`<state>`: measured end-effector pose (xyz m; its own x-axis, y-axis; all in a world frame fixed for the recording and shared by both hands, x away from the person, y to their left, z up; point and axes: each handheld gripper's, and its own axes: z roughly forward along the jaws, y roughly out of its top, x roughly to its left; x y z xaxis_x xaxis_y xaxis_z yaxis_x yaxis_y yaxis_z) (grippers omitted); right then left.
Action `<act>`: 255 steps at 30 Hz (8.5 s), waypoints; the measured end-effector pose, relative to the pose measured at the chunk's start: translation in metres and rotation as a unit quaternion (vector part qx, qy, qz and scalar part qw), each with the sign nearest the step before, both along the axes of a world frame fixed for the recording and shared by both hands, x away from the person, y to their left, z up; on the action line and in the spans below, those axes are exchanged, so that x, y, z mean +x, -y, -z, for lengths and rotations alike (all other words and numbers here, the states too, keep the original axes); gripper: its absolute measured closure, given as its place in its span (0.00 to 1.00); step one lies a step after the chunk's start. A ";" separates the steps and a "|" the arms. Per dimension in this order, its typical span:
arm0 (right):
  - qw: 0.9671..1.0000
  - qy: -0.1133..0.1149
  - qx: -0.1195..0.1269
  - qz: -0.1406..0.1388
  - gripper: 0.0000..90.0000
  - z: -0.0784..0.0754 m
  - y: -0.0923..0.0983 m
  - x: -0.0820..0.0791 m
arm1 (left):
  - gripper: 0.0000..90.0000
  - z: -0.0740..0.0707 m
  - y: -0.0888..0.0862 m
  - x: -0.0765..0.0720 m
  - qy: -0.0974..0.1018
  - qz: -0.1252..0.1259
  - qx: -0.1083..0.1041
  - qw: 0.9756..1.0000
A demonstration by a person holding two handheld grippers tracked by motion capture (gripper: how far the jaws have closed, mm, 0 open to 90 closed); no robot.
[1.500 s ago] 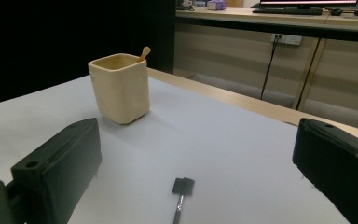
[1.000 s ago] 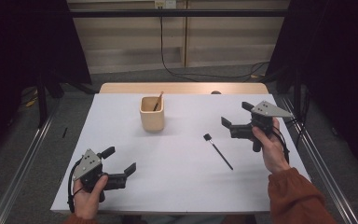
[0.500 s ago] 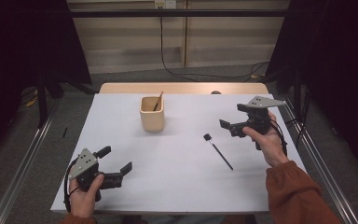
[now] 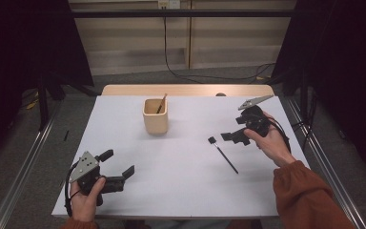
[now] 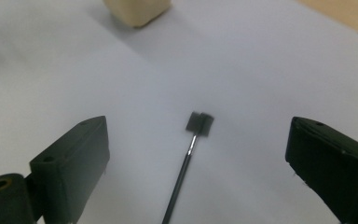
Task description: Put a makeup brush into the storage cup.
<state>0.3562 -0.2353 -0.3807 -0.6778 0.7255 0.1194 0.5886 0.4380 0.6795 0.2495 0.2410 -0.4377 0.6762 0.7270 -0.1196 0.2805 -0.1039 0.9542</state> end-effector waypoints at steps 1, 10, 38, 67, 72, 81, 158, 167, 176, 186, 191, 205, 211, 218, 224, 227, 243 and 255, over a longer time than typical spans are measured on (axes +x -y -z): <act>1.000 -0.011 -0.004 -0.006 0.08 0.000 -0.001 0.001 | 0.02 0.000 -0.001 0.000 0.002 -0.004 0.002 1.000; 0.995 -0.085 -0.059 -0.013 0.10 0.002 -0.003 0.007 | 0.02 -0.001 0.000 -0.001 0.006 -0.002 0.016 1.000; 0.954 -0.238 -0.180 -0.033 0.53 0.046 -0.024 0.017 | 0.02 0.001 0.001 0.001 0.008 0.009 0.031 0.999; 0.942 -0.246 -0.226 -0.034 0.79 0.067 -0.042 0.012 | 0.03 0.001 0.003 0.000 0.014 0.011 0.036 0.999; 0.942 -0.242 -0.228 -0.039 0.88 0.068 -0.039 0.014 | 0.03 0.001 0.003 0.000 0.016 0.012 0.038 0.999; 0.940 -0.241 -0.240 -0.023 0.94 0.068 -0.043 0.012 | 0.03 0.000 0.003 -0.001 0.016 0.016 0.041 0.999; 0.997 0.020 0.067 -0.013 0.96 0.040 0.004 -0.027 | 0.03 0.001 0.003 0.001 0.011 0.014 0.031 0.999; 0.992 0.058 0.115 -0.003 0.96 0.037 0.010 -0.033 | 0.03 0.001 0.002 0.001 0.011 0.014 0.032 0.999; 0.985 0.093 0.142 -0.003 0.96 0.034 0.007 -0.041 | 0.03 0.000 0.004 0.000 0.013 0.018 0.032 0.999; 0.977 0.118 0.177 0.017 0.96 0.030 0.014 -0.044 | 0.03 0.001 0.004 0.000 0.011 0.019 0.030 0.999; 0.975 0.121 0.186 0.023 0.96 0.031 0.019 -0.045 | 0.03 0.000 0.006 -0.001 0.011 0.021 0.016 1.000; 0.968 0.134 0.212 -0.016 0.96 0.022 0.000 -0.056 | 0.03 0.000 0.007 -0.001 0.011 0.025 0.020 0.999; 0.965 0.139 0.219 -0.032 0.96 0.018 -0.011 -0.061 | 0.03 0.000 0.007 -0.001 0.010 0.024 0.020 0.999; 0.965 0.131 0.220 -0.062 0.96 0.017 -0.031 -0.066 | 0.03 0.000 0.007 -0.001 0.007 0.031 0.017 0.999; 0.962 0.126 0.229 -0.080 0.96 0.016 -0.047 -0.068 | 0.03 0.000 0.007 0.000 0.003 0.025 0.013 1.000; 0.960 0.122 0.240 -0.082 0.96 0.017 -0.053 -0.069 | 0.03 0.000 0.007 0.000 0.002 0.025 0.010 1.000; 0.959 0.125 0.240 -0.083 0.96 0.018 -0.057 -0.070 | 0.02 -0.002 0.022 0.000 0.000 0.044 0.007 0.999; 0.961 0.122 0.235 -0.081 0.96 0.021 -0.057 -0.069 | 0.02 -0.013 0.038 0.007 0.007 0.052 0.006 0.999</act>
<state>0.2877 -0.1781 -0.4015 -0.8269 0.5125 0.2314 0.3361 0.1206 0.9341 0.2562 0.2032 -0.4244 0.7499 0.6538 -0.1006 0.2536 -0.1438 0.9566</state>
